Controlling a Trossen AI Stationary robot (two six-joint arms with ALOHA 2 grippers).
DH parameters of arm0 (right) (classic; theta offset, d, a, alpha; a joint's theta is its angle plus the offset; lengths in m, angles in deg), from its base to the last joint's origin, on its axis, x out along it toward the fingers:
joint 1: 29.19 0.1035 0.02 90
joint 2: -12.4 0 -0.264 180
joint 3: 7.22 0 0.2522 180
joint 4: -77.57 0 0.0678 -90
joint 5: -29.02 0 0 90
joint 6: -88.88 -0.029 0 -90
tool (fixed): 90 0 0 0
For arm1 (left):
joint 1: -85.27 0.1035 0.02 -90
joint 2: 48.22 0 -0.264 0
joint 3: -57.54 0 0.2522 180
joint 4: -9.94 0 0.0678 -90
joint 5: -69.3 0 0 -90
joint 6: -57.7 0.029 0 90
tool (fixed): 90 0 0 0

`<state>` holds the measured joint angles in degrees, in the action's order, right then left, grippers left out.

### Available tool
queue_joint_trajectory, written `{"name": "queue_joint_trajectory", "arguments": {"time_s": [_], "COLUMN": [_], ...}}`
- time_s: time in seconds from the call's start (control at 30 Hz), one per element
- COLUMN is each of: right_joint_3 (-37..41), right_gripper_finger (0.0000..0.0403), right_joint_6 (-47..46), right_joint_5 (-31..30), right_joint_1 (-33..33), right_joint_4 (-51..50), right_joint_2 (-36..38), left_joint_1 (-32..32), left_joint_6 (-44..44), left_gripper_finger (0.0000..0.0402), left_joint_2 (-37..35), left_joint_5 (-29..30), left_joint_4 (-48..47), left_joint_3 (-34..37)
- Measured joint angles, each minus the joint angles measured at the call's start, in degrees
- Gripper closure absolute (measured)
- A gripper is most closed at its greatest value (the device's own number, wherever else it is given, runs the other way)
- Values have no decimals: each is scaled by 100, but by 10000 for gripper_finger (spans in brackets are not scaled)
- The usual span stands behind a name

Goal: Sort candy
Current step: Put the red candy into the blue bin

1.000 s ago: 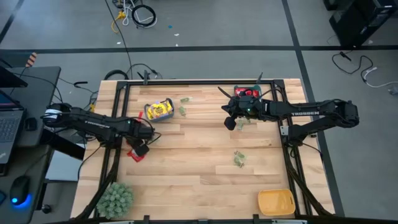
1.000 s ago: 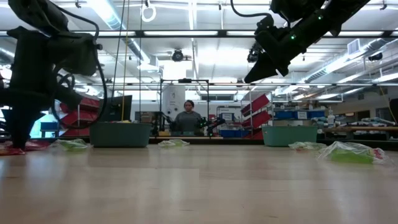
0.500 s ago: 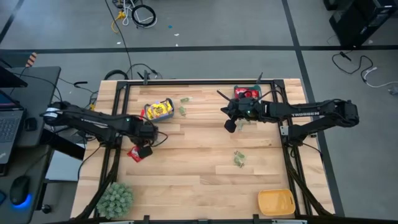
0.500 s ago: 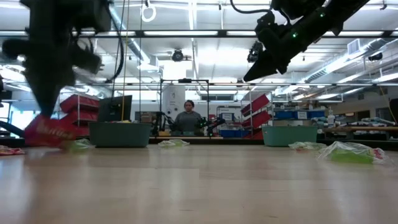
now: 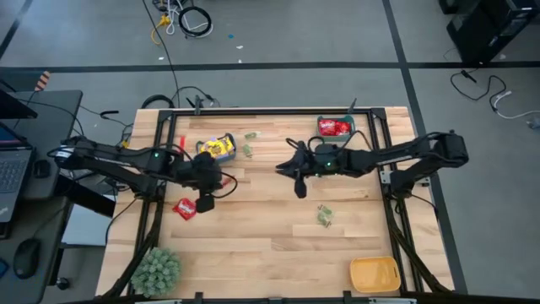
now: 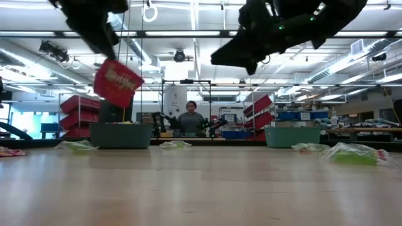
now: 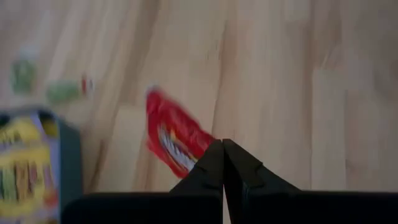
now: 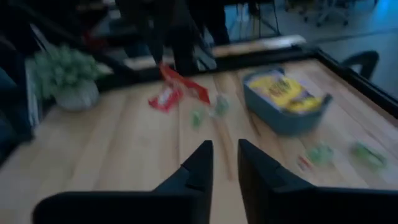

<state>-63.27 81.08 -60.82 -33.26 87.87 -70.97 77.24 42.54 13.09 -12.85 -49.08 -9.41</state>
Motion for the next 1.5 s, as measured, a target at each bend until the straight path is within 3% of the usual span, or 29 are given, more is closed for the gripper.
{"name": "queue_joint_trajectory", "arguments": {"time_s": [0.17,0.5,1.5], "right_joint_3": [-96,-1013,-1381], "right_gripper_finger": [295,238,238], "right_joint_6": [-104,-90,650], "right_joint_5": [65,858,1112], "right_joint_1": [110,140,245], "right_joint_4": [930,1104,721], "right_joint_2": [-629,-1427,-1520], "left_joint_1": [6,15,15], "left_joint_6": [528,1220,1626], "left_gripper_finger": [402,401,401], "left_joint_2": [2,87,206], "left_joint_5": [21,-73,-270], "left_joint_4": [618,1319,2213], "left_joint_3": [2,2,7]}}
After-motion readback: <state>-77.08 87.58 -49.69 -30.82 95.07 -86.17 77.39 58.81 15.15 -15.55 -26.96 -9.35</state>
